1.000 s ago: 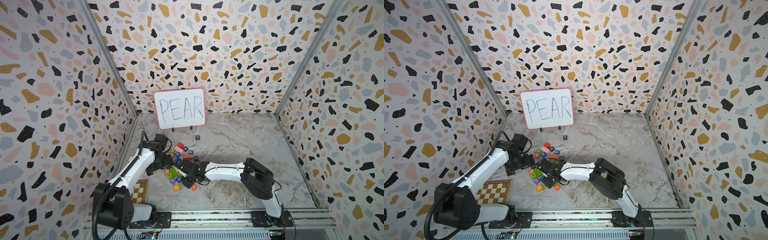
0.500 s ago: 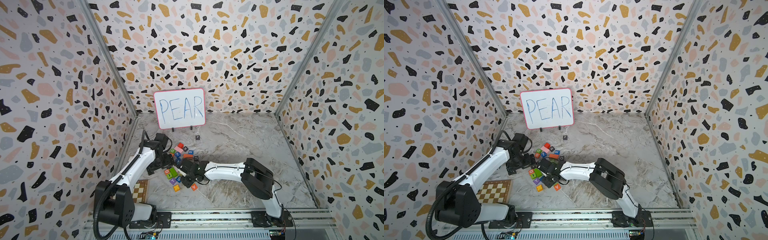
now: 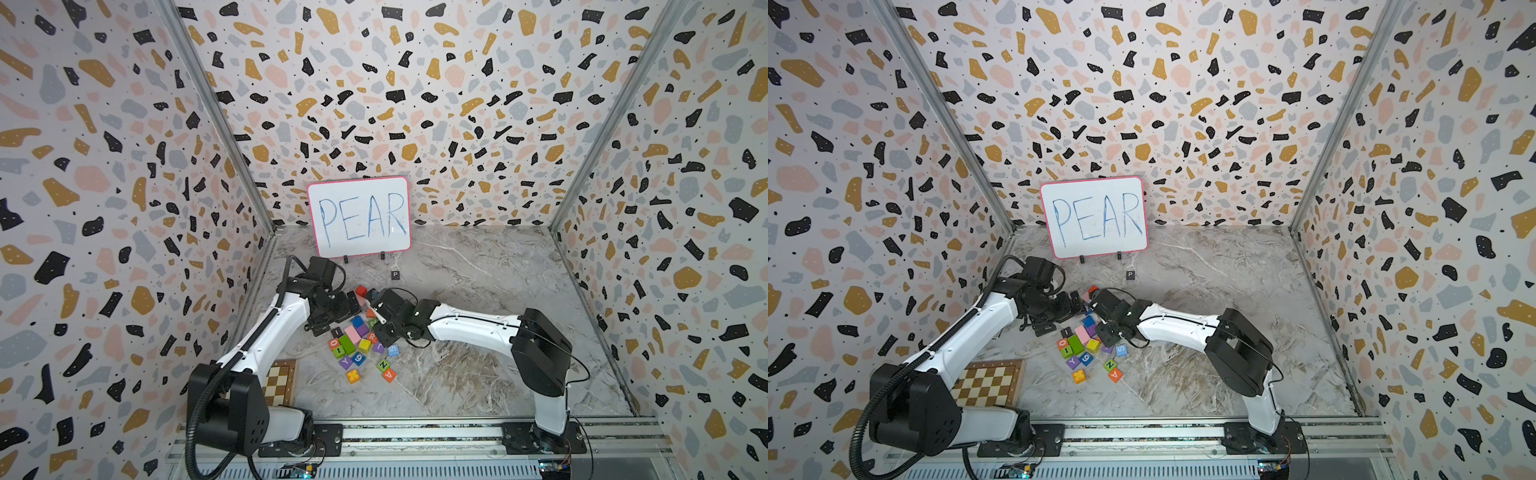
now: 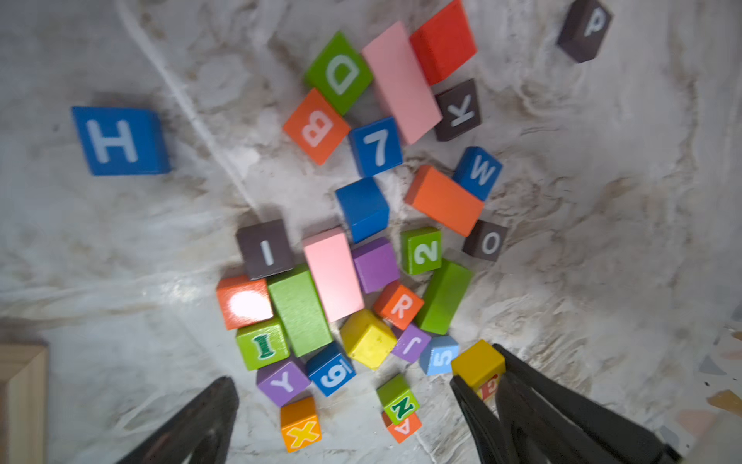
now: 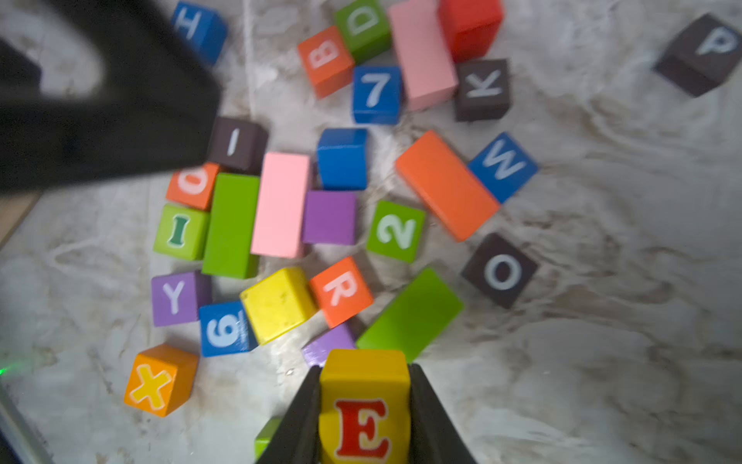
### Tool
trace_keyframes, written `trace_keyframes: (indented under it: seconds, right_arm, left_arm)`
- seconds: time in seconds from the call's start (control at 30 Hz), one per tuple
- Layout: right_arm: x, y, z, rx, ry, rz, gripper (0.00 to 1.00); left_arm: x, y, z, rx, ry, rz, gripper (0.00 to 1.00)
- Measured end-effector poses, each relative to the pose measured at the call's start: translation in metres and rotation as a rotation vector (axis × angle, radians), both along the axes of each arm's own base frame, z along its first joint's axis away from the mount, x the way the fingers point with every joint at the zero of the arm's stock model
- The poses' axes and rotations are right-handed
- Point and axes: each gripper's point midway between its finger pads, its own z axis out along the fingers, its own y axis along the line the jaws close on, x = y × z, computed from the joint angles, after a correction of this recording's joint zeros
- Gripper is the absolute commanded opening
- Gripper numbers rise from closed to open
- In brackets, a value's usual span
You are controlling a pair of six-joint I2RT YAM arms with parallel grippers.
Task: Spell the uppercase word “pear” with letter blocks
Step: Pick up the letter block from the center of the board, then place the letter block at the center of the board.
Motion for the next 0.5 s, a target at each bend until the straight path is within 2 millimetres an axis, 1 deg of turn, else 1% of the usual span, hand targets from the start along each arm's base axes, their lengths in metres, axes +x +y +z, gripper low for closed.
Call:
trace_keyframes:
  seconds: [0.1, 0.27, 0.4, 0.5]
  right_arm:
    - [0.03, -0.015, 0.003, 0.007, -0.022, -0.071, 0.19]
    - [0.074, -0.041, 0.005, 0.012, -0.062, -0.178, 0.19]
    - [0.105, -0.055, -0.003, 0.009, -0.069, -0.243, 0.19]
    - [0.126, -0.064, -0.014, 0.003, -0.066, -0.284, 0.19]
  left_arm:
    - [0.013, -0.01, 0.001, -0.044, -0.013, -0.016, 0.99]
    - [0.03, -0.024, -0.007, -0.085, -0.009, -0.04, 0.99]
    - [0.043, -0.034, -0.008, -0.11, -0.009, -0.062, 0.99]
    - [0.055, -0.041, -0.005, -0.128, -0.027, -0.079, 0.99]
